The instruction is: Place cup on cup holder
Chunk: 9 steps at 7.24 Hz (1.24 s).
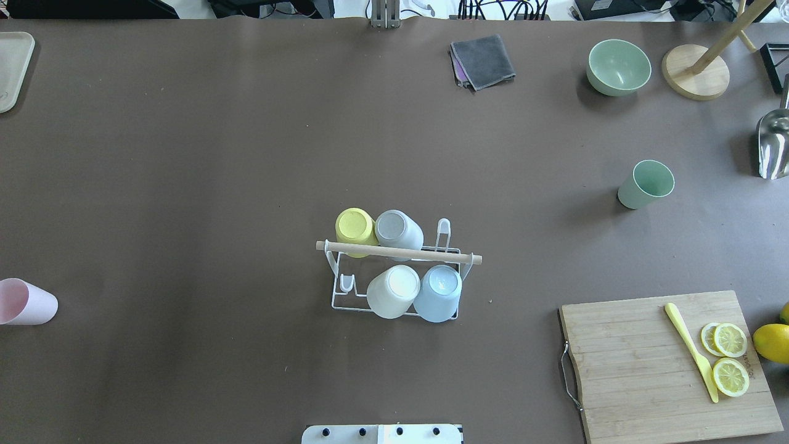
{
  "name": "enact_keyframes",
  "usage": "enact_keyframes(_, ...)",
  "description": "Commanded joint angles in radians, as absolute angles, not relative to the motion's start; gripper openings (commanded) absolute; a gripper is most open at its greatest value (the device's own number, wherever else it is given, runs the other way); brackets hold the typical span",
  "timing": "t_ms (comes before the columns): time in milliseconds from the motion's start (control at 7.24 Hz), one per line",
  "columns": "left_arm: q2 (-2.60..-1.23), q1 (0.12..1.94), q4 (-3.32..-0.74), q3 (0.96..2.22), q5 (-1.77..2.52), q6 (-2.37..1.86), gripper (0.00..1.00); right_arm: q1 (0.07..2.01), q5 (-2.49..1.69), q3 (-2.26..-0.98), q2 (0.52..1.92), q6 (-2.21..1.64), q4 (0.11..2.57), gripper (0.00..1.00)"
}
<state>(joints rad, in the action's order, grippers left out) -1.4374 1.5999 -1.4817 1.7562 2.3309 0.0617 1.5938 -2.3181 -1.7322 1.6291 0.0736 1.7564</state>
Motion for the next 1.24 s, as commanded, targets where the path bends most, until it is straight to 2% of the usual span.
enact_keyframes(0,-1.425,1.6,-1.517,1.758,2.329,0.072,0.99,1.594,-2.318,-1.73,1.629,0.074,1.756,1.0)
enact_keyframes(690,-1.424,1.592,-1.531,1.746,2.332,0.066,0.99,1.594,-2.318,-1.73,1.629,0.074,1.756,1.0)
enact_keyframes(1105,-1.425,1.527,-1.531,1.752,2.33,0.072,0.99,1.594,-2.318,-1.729,1.629,0.074,1.756,1.0)
